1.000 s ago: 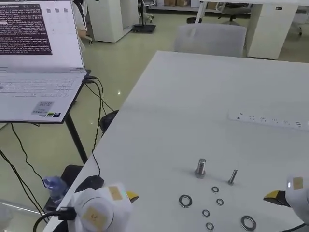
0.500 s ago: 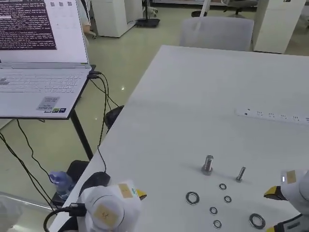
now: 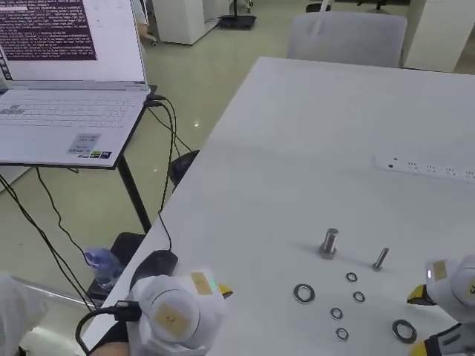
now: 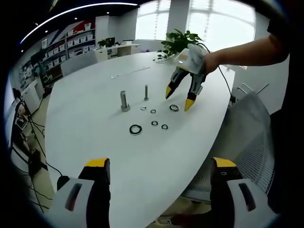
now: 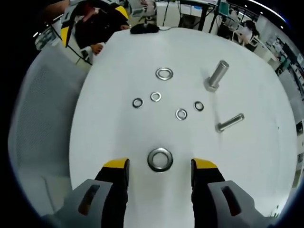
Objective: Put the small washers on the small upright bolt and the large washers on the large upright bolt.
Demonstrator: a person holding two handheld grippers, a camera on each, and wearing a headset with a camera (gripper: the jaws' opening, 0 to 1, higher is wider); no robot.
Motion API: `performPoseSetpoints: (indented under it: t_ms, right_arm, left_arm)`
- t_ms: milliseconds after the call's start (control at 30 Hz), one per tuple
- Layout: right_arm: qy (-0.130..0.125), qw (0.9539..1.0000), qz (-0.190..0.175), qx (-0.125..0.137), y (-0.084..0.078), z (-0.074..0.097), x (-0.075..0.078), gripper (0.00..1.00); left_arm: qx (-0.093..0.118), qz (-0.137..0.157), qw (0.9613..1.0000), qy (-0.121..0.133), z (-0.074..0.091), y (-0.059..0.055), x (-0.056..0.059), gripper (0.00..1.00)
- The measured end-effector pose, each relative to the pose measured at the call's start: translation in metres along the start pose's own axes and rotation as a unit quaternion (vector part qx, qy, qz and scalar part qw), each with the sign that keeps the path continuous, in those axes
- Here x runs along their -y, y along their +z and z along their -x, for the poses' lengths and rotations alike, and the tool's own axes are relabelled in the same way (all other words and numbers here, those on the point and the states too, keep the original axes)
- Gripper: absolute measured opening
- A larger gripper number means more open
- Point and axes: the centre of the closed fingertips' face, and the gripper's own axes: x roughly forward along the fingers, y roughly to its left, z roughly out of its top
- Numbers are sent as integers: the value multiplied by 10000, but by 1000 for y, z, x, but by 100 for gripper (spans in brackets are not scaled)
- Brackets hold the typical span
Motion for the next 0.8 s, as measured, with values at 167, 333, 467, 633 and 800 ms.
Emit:
performPoseSetpoints:
  t_ms: [167, 333, 467, 633, 800]
  right_arm:
    - [12, 9999, 45, -96, -3, -2, 2, 49]
    - [13, 10000, 4, -62, -1, -4, 3, 49]
    - [56, 10000, 5, -60, -1, -6, 2, 49]
    - [107, 9999, -26, -71, 0, -9, 1, 48]
    - [121, 9999, -4, -96, 0, -9, 3, 46]
  left_arm:
    - [-29, -22, 10000, -17, -2, -1, 1, 86]
    - [-43, -53, 10000, -31, -2, 0, 1, 85]
    - [-67, -64, 9999, -47, -2, 0, 1, 84]
    - [-75, -85, 9999, -43, -2, 0, 1, 84]
    - [-97, -110, 9999, -64, -4, 1, 2, 83]
